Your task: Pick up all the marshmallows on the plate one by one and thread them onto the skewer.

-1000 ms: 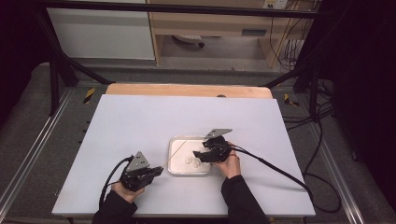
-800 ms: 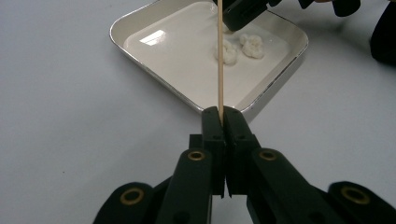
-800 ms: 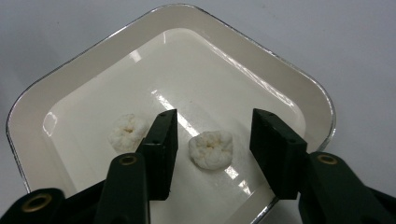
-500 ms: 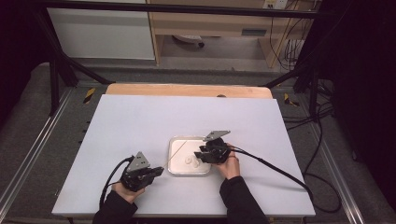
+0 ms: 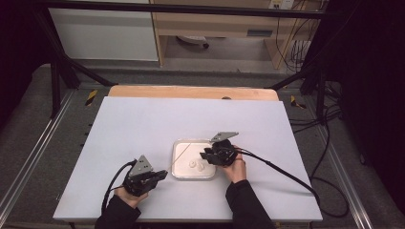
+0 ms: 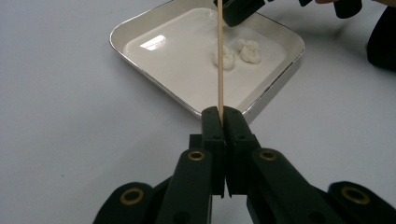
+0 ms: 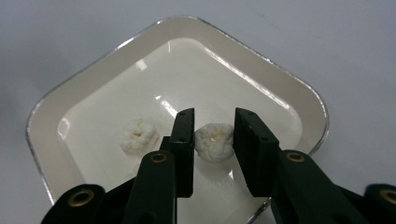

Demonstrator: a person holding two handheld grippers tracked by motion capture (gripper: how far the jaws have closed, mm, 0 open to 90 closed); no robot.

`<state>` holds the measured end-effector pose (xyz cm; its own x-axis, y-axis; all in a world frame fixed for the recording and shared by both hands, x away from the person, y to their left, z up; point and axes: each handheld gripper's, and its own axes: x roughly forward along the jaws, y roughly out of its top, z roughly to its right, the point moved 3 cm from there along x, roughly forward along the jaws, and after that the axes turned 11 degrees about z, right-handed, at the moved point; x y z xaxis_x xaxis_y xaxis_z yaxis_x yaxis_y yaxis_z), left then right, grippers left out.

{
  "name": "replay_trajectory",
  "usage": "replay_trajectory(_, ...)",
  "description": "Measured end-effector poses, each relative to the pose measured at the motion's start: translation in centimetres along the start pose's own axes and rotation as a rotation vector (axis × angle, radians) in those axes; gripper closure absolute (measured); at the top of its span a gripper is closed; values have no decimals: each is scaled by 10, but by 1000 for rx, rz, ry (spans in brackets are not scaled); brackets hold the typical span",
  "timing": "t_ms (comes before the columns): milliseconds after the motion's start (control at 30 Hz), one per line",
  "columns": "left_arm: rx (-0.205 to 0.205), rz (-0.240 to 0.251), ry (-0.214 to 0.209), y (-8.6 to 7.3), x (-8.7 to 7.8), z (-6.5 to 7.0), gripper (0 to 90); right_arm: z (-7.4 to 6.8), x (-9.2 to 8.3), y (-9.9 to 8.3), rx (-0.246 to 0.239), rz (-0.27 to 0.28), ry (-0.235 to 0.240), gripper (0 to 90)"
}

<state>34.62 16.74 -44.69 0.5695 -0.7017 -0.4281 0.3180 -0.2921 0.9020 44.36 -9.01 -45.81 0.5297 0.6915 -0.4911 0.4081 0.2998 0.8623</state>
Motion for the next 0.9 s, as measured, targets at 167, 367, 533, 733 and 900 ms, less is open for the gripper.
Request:
replay_trajectory(167,2,12,-4,1,-1,2,886,1,-15,12,51,43,28,696)
replay_trajectory(367,6,18,-9,1,0,4,886,2,-36,21,132,120,75,698)
replay_trajectory(533,6,27,-15,1,0,6,886,4,-50,26,181,174,104,698)
replay_trajectory(733,7,36,-16,1,0,7,886,3,-66,33,219,236,125,700)
replay_trajectory(900,10,48,-19,2,1,10,886,0,-74,39,263,285,152,700)
